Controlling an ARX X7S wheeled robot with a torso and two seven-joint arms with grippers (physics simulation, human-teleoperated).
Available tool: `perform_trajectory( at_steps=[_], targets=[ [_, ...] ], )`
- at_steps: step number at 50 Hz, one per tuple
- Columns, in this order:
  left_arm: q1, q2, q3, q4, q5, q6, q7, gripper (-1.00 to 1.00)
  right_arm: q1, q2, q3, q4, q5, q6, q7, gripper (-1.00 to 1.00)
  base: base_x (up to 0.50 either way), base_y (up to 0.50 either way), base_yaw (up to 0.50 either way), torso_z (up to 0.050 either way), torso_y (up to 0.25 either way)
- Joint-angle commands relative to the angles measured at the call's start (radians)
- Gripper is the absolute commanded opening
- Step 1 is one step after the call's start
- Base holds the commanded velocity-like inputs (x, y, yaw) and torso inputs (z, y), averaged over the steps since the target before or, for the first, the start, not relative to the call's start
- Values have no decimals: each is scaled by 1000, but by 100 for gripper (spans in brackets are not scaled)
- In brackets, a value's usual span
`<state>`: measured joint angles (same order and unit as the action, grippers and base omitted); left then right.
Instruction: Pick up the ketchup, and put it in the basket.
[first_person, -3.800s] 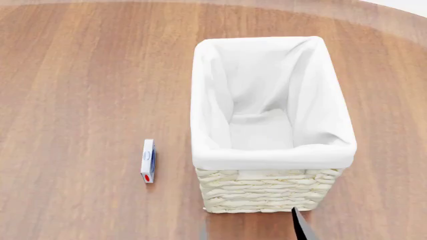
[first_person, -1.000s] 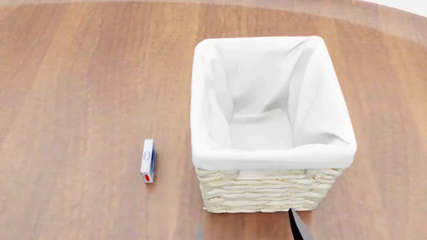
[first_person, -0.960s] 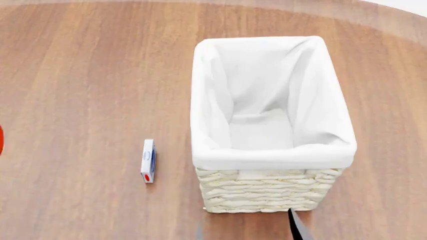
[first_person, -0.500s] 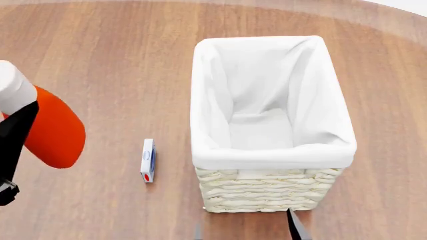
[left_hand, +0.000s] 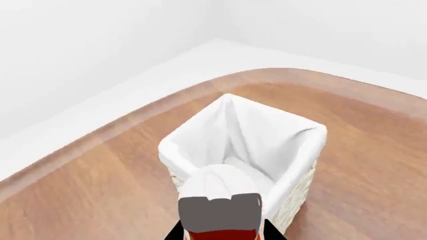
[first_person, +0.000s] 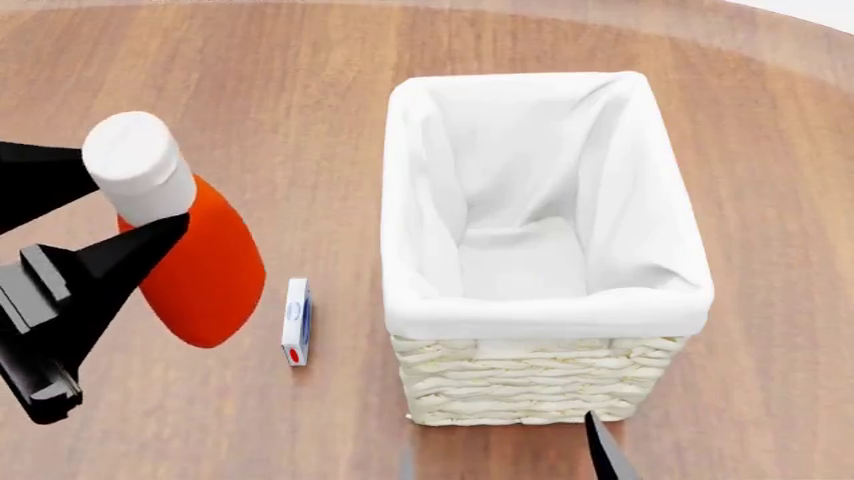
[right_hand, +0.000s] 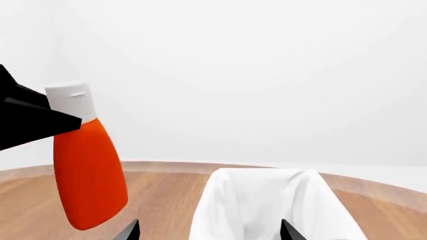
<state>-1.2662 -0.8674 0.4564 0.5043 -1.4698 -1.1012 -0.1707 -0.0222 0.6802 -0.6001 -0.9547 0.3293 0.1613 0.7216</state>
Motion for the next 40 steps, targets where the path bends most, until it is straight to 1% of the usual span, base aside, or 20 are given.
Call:
perform_trajectory(
  at_steps=[1,3,5,6,8,9,13,14,15,16,18,21,24,27,29,33,34,36,40],
  targets=[
    [-150,79,37,-97,78,-8,230,-100,31,-15,27,-27,19,39,-23,100,0,0,0,0,0],
    [-164,85,46,-106,86,-14,247,-100,34,-12,27,-31,22,45,-23,100,0,0,0,0,0],
    [-234,107,60,-153,85,-47,266,-100,43,-5,27,-47,32,69,-20,100,0,0,0,0,0],
    [-231,108,62,-149,91,-39,289,-100,47,-2,27,-51,37,75,-20,100,0,0,0,0,0],
    [-221,110,63,-153,95,-32,290,-100,55,4,26,-55,45,89,-22,100,0,0,0,0,0],
    [-249,115,76,-163,105,-42,327,-100,71,15,25,-75,55,128,-18,100,0,0,0,0,0],
    [-261,126,84,-195,116,-37,359,-100,101,49,20,-87,86,157,-18,100,0,0,0,0,0],
    [-304,134,111,-211,136,-63,398,-100,119,78,19,-90,109,159,-21,100,0,0,0,0,0],
    [-316,133,124,-211,155,-68,409,-100,137,96,6,-91,122,164,-12,100,0,0,0,0,0],
    [-320,133,131,-213,154,-74,422,-100,157,131,0,-91,144,126,-28,100,0,0,0,0,0],
    [-325,139,134,-229,146,-84,419,-100,177,171,12,-90,203,99,-13,100,0,0,0,0,0],
    [-327,144,153,-241,168,-81,447,-100,193,225,31,-78,301,38,-77,100,0,0,0,0,0],
    [-336,152,162,-251,171,-87,451,-100,213,280,47,-70,387,17,-129,100,0,0,0,0,0],
    [-351,162,168,-267,175,-93,454,-100,245,318,60,-81,441,25,-135,100,0,0,0,0,0],
    [-353,170,166,-276,179,-86,449,-100,286,358,78,-83,521,23,-150,100,0,0,0,0,5],
    [-355,181,173,-287,185,-89,437,-100,347,383,73,-71,590,57,-174,100,0,0,0,0,0],
    [-357,182,177,-293,191,-87,441,-100,377,387,61,-78,601,93,-183,100,0,0,0,0,0],
    [-361,187,180,-303,198,-88,435,-100,391,383,61,-70,640,86,-190,100,0,0,0,0,0],
    [-363,190,180,-314,198,-92,422,-100,453,373,53,-62,681,128,-190,100,0,0,0,0,0]
  ],
)
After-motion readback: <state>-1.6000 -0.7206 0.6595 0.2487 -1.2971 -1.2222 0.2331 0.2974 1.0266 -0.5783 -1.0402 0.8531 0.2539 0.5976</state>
